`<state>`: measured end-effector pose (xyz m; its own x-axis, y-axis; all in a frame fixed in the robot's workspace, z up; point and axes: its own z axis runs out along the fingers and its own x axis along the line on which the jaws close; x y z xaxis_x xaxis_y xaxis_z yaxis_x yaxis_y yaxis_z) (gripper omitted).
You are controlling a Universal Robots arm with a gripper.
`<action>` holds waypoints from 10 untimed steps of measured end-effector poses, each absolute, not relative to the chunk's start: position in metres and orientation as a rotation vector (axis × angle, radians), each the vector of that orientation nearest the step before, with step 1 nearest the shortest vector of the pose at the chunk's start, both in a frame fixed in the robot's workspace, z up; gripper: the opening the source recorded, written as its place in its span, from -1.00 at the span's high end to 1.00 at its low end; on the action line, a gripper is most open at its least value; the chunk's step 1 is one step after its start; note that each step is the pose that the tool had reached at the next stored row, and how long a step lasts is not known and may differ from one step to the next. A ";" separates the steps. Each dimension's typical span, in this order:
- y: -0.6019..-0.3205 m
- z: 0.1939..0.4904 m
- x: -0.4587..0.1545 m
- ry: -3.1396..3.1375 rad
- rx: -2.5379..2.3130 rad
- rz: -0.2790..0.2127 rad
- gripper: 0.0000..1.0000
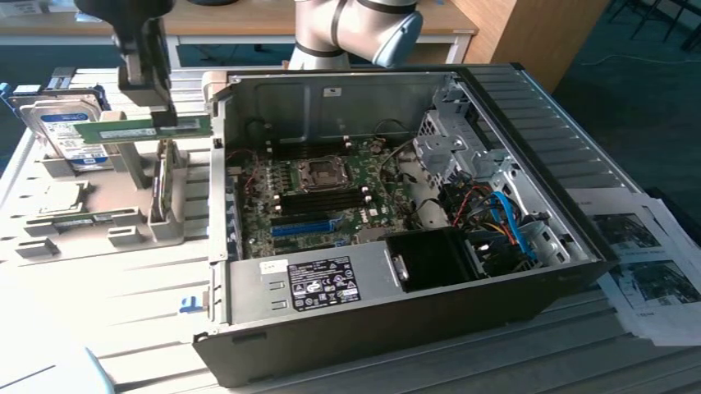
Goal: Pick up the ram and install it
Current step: 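Pick up the ram and move it above insertion slot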
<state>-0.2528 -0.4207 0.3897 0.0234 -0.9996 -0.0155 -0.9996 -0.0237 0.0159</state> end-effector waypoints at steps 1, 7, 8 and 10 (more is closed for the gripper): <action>-0.421 0.390 -0.251 -2.195 2.247 -0.035 0.76; -0.421 0.390 -0.237 -2.195 2.247 -0.035 0.76; -0.421 0.390 -0.234 -2.195 2.247 -0.035 0.76; -0.421 0.390 -0.230 -2.195 2.247 -0.035 0.76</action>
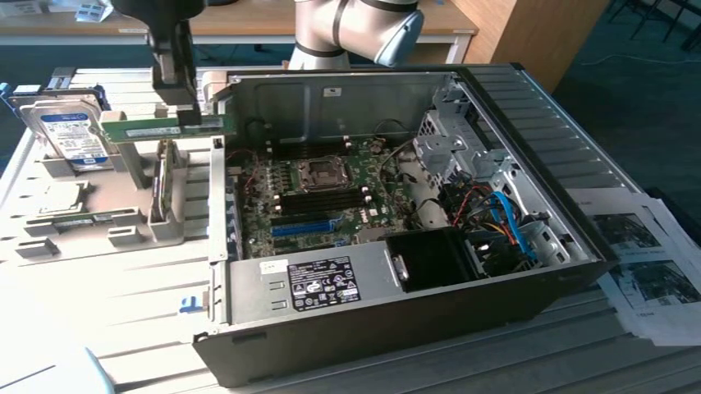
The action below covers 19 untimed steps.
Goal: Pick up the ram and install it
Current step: 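Pick up the ram and move it above insertion slot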
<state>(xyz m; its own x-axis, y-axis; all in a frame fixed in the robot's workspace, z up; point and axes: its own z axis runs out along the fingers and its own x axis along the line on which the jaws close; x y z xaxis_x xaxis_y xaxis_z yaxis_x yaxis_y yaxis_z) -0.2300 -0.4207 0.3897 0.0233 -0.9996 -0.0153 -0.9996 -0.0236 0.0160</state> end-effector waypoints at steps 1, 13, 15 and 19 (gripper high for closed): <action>-0.421 0.390 -0.228 -2.195 2.247 -0.035 0.76; -0.421 0.390 -0.197 -2.195 2.247 -0.035 0.76; -0.421 0.390 -0.192 -2.195 2.247 -0.035 0.76; -0.421 0.390 -0.181 -2.195 2.247 -0.035 0.76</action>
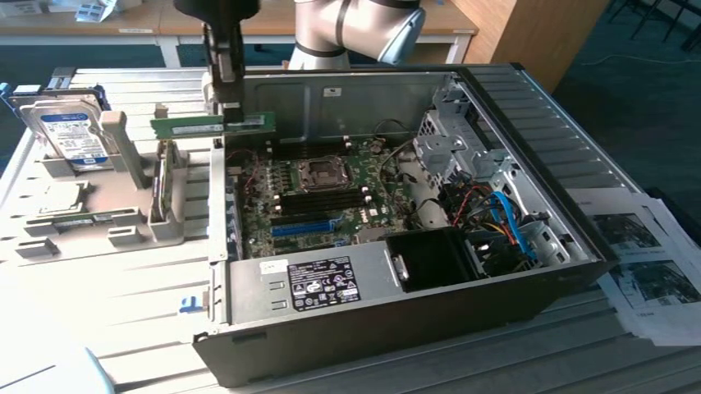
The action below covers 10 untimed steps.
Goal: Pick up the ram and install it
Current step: 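Pick up the ram and move it above insertion slot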
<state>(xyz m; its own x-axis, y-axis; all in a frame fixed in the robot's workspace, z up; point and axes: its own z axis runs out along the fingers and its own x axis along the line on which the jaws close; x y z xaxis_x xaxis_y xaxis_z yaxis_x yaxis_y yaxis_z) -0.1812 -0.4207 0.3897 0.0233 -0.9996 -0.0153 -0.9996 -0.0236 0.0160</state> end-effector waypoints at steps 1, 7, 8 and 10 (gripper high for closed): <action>-0.421 0.390 -0.179 -2.195 2.247 -0.035 0.76; -0.421 0.390 -0.138 -2.194 2.247 -0.034 0.76; -0.421 0.390 -0.135 -2.194 2.247 -0.035 0.76; -0.421 0.390 -0.129 -2.194 2.246 -0.034 0.76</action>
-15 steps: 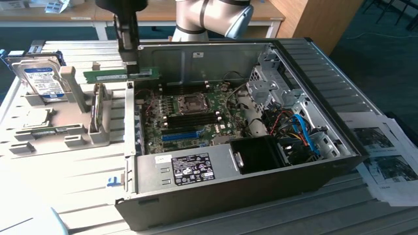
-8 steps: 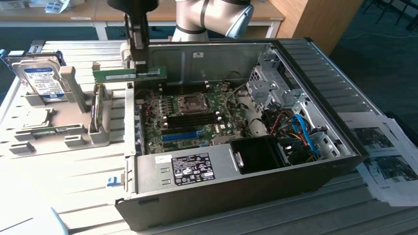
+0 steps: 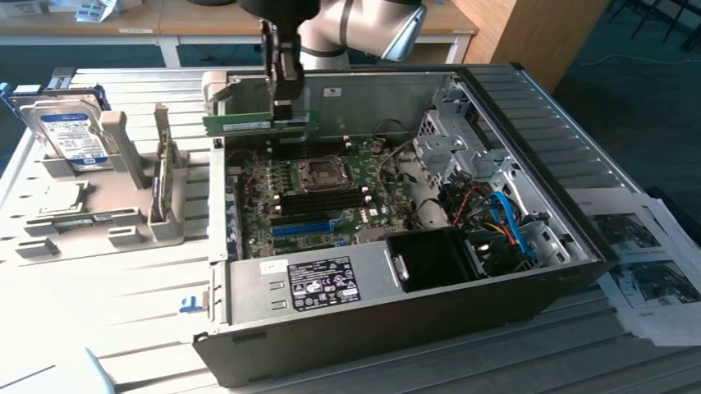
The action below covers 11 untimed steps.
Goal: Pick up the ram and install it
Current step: 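Pick up the ram and move it above insertion slot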
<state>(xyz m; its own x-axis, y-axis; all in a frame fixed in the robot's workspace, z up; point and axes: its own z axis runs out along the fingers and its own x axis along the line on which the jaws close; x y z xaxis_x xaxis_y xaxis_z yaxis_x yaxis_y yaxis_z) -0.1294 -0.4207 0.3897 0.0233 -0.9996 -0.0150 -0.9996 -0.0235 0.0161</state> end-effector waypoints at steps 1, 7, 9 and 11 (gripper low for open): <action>-0.421 0.390 -0.126 -2.194 2.247 -0.034 0.76; -0.421 0.390 -0.109 -2.194 2.247 -0.034 0.76; -0.421 0.390 -0.104 -2.194 2.247 -0.034 0.76; -0.421 0.390 -0.098 -2.195 2.247 -0.035 0.76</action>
<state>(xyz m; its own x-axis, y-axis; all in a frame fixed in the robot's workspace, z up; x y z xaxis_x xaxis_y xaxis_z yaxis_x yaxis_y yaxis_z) -0.0981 -0.4207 0.3896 0.0233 -0.9996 -0.0151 -0.9996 -0.0236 0.0160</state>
